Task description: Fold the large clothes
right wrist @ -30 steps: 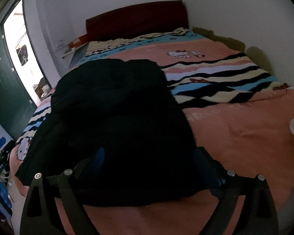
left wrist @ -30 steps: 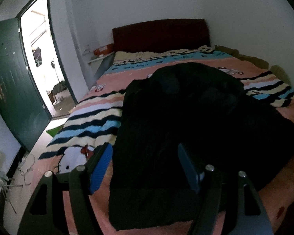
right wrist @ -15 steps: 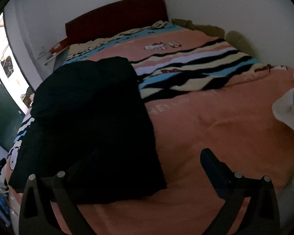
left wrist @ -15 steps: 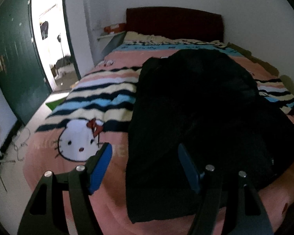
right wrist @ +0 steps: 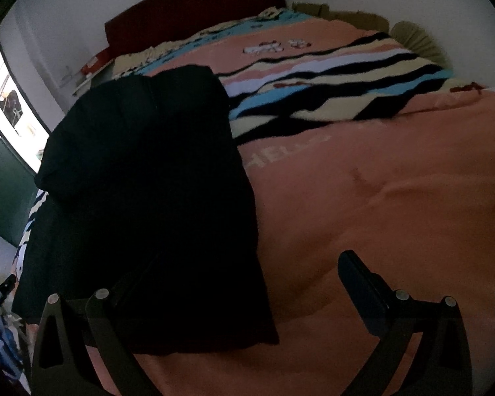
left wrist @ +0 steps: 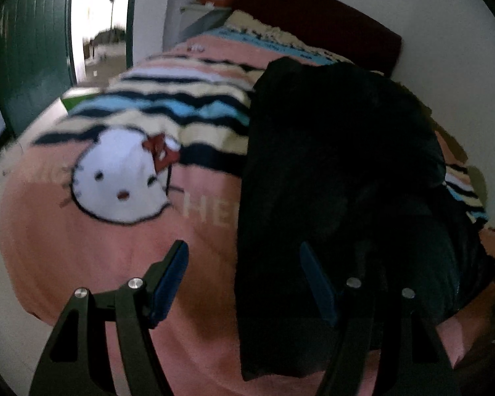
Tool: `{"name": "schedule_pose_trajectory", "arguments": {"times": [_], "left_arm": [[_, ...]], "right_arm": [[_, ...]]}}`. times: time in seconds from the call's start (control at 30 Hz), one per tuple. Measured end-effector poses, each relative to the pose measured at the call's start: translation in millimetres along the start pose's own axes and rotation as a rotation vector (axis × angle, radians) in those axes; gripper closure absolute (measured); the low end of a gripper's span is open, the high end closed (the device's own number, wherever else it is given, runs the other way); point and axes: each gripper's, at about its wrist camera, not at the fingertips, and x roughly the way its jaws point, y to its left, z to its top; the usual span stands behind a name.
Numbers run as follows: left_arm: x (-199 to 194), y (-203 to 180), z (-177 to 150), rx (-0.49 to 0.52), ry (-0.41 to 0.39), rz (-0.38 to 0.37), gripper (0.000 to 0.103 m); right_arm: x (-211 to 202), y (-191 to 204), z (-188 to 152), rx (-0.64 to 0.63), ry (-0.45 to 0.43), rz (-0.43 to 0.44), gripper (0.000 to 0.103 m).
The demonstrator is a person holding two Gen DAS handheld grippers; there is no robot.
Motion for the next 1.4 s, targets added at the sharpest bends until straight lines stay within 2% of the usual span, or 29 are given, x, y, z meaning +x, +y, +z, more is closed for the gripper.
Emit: {"name": "schedule_pose_trajectory", "arguments": {"times": [0.33,0.4,0.6,0.87,1.03,1.13,1.2,1.4], "left_arm": [[31.7,22.6,-9.5,-0.159,0.089,-0.263,0.035],[35.2,24.8,-10.2,-0.183,0.097,-0.303,0.035],[45.6,27.3,-16.8,-0.237,0.152,-0.493,0.035],[48.6,19.6,-21.9,-0.242,0.193,-0.576,0.035],[49.7,12.8,-21.1,-0.241,0.194,-0.588,0.035],[48.9,10.0,-21.6,-0.241,0.195,-0.582,0.035],[48.0,8.2,-21.6,-0.239,0.195,-0.580,0.035],[44.8,-1.3,-18.7,-0.216,0.185,-0.573,0.035]], "right_arm": [[27.0,7.1,10.5,-0.019,0.063,0.042,0.001],[33.0,8.0,11.7,-0.018,0.083,0.060,0.001],[49.9,8.6,11.9,0.013,0.140,0.131,0.001],[51.8,14.0,9.8,0.004,0.160,0.184,0.000],[48.8,15.1,7.7,0.009,0.164,0.232,0.001],[46.5,14.4,7.2,0.022,0.161,0.258,0.010],[45.4,13.1,6.9,0.031,0.158,0.271,0.020],[44.2,8.6,6.1,0.046,0.152,0.288,0.032]]}}
